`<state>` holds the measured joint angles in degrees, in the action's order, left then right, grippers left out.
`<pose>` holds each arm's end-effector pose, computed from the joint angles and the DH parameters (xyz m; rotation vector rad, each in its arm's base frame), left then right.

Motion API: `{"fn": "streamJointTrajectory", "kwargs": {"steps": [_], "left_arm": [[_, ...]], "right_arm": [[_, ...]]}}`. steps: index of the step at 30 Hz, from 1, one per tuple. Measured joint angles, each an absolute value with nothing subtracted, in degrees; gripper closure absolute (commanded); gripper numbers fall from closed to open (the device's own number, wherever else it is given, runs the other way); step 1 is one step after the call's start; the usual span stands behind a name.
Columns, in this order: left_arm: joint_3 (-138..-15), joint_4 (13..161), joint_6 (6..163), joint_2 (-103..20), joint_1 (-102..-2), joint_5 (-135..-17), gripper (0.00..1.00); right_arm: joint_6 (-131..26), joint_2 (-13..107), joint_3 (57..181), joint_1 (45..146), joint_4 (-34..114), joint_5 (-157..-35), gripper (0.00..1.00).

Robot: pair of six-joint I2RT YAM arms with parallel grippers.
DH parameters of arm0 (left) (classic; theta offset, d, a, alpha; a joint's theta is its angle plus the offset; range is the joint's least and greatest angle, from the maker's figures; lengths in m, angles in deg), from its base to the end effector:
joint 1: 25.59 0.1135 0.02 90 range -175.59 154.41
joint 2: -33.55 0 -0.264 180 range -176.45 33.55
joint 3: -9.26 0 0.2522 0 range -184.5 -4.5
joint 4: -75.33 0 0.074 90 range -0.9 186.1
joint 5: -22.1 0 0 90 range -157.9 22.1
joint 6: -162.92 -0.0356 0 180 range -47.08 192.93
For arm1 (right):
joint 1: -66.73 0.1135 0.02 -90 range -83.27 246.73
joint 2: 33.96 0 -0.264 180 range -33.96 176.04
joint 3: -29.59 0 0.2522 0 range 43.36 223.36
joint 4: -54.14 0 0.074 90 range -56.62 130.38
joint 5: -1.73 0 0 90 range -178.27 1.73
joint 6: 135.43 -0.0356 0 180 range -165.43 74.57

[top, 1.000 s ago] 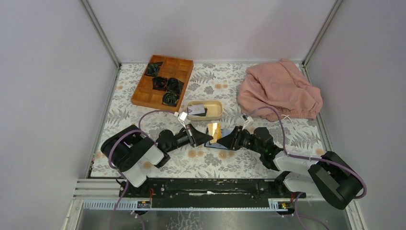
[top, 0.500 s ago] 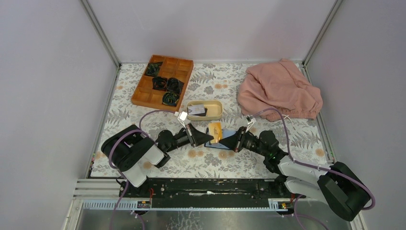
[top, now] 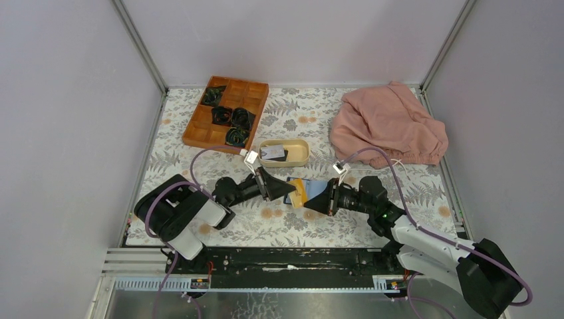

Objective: Take the credit cards out of the card holder

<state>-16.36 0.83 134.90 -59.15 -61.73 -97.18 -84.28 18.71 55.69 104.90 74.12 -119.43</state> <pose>0.1794 -0.1526 0.1585 0.1097 1.7216 -1.7052 0.1374 0.1314 0.1986 -0.4461 1.8420 1.4219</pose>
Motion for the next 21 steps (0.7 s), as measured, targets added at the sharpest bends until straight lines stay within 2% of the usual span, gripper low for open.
{"fn": "streamJointTrajectory", "kwargs": {"steps": [6,9,14,18,19,20,21], "left_arm": [[-21.19,0.8,132.56,-59.02,-61.54,-104.78,0.57],[-21.45,0.94,131.75,-58.3,-61.51,-107.27,0.77],[-21.54,1.22,130.75,-57.67,-61.54,-111.23,0.99],[-21.8,1.2,130.77,-57.91,-61.54,-113.76,1.0],[-21.82,1.18,130.77,-57.93,-61.54,-114.05,1.0],[-21.8,1.2,130.77,-57.93,-61.54,-114.09,1.0],[-21.73,1.2,130.77,-57.86,-61.54,-113.94,1.0]], "right_arm": [[-83.65,18.71,57.16,104.9,70.36,-126.23,1.0],[-83.36,18.71,57.16,104.9,69.07,-128.08,1.0],[-82.95,18.71,57.16,104.9,68.87,-129.51,1.0],[-82.93,19.3,57.16,104.9,68.89,-130.38,0.99],[-82.95,19.5,57.18,104.92,68.89,-130.58,0.85],[-82.95,19.56,57.18,104.92,68.94,-130.79,0.75],[-82.97,19.45,57.18,104.92,69.02,-130.75,0.71]]}}
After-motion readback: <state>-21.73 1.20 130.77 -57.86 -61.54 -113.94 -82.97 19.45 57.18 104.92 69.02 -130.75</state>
